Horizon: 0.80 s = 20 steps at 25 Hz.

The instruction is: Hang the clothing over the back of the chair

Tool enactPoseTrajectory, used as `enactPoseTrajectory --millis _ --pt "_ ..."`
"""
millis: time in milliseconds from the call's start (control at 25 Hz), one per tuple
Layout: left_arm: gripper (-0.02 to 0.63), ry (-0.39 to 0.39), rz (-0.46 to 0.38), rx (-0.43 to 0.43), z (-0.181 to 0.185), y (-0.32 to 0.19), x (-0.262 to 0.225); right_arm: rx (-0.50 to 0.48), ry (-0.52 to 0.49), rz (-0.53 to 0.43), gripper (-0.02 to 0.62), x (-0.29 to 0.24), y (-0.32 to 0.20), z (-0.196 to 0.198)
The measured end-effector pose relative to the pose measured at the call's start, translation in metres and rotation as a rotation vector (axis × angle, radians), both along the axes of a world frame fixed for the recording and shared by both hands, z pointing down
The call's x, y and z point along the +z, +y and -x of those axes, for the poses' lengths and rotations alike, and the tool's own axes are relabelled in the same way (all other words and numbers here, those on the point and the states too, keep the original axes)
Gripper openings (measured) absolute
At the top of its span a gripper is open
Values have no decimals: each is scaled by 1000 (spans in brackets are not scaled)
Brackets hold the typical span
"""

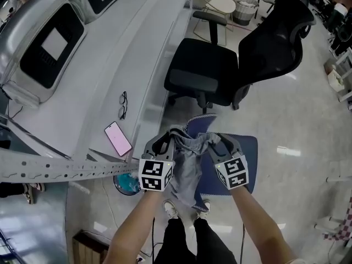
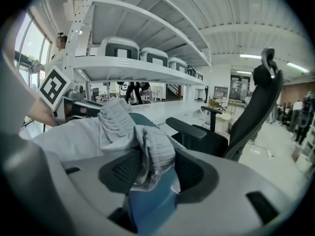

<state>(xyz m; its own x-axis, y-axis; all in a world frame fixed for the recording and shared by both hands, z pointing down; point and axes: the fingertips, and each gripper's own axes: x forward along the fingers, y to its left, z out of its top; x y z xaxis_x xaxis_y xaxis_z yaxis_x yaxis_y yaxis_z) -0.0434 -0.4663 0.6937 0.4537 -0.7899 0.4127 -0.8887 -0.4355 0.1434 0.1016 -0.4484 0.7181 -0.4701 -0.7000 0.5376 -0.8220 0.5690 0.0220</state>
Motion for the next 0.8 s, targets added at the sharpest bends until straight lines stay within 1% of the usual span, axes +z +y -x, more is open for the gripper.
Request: enactPoseTrajectory --millis 160,280,360,600,720,800 --pt "39 0 7 -5 2 4 4 3 2 4 234 3 3 -2" --pt "65 7 5 -5 4 9 3 -5 7 5 252 4 9 -1" --pt "80 7 -2 -9 6 13 1 -6 12 8 253 4 14 -2" --pt "81 6 -12 -23 10 23 -5 32 9 -5 251 -5 32 -7" --pt "81 6 -33 -39 10 28 -18 32 4 -30 211 -22 41 -4" --pt "73 9 -48 -45 8 33 -29 24 9 -57 160 -37 46 -1"
